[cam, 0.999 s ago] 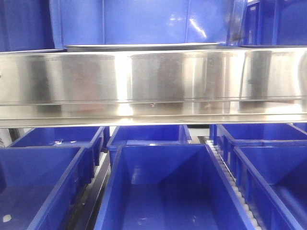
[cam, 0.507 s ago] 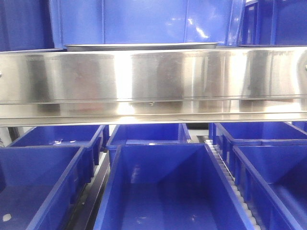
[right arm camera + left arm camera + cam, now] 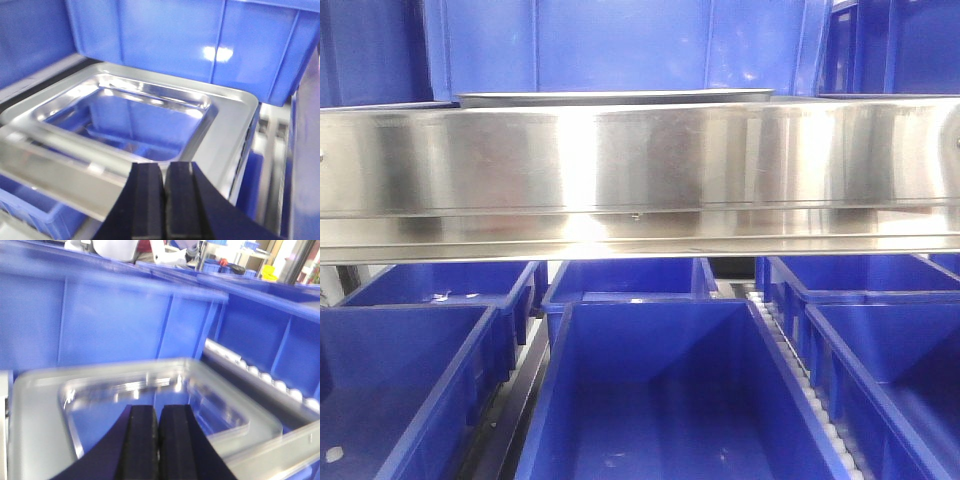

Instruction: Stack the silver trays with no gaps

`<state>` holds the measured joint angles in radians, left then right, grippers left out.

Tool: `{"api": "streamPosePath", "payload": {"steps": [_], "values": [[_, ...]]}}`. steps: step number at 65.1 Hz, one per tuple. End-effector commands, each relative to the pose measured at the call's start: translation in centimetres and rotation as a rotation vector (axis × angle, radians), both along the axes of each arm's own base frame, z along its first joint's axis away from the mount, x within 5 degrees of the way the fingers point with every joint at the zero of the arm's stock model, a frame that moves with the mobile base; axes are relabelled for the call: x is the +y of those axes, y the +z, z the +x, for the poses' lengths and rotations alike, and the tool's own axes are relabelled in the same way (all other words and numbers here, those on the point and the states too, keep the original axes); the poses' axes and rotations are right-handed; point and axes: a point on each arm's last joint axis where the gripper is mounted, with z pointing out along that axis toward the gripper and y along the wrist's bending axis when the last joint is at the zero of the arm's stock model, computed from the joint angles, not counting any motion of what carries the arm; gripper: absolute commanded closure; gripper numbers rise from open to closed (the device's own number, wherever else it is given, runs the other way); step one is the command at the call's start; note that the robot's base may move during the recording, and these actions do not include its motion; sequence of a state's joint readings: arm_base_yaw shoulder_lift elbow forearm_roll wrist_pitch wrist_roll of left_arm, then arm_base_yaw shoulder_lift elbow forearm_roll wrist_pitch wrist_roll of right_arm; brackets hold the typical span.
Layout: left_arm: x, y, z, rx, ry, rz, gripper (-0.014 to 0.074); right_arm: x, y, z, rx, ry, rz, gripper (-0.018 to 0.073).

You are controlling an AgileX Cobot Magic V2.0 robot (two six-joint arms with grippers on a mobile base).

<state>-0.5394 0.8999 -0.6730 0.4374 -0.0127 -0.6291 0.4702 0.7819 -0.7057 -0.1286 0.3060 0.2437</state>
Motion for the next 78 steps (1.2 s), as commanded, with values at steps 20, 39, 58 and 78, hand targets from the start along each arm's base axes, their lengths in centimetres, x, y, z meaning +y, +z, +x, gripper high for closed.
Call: {"api": "streamPosePath", "payload": {"steps": [20, 39, 58, 78], "values": [[2.6, 0.9, -5.0, -0.202, -0.033, -0.013, 0.0610, -2.3, -1.8, -4.7, -0.173, 0.016, 0.037, 0.0638], [5.1, -0.9, -8.6, -0.255, -0.001, -0.043, 0.0610, -2.7, -1.4, -5.4, -0.202, 0.015, 0.052, 0.0638], [5.7, -0.7, -9.3, -0.275, 0.013, -0.055, 0.0610, -2.7, -1.4, -5.4, -0.202, 0.015, 0.052, 0.0638], [5.7, -0.7, -9.3, -0.275, 0.013, -0.055, 0.0610, -2.7, -1.4, -5.4, -0.204, 0.015, 0.052, 0.0638]]}}
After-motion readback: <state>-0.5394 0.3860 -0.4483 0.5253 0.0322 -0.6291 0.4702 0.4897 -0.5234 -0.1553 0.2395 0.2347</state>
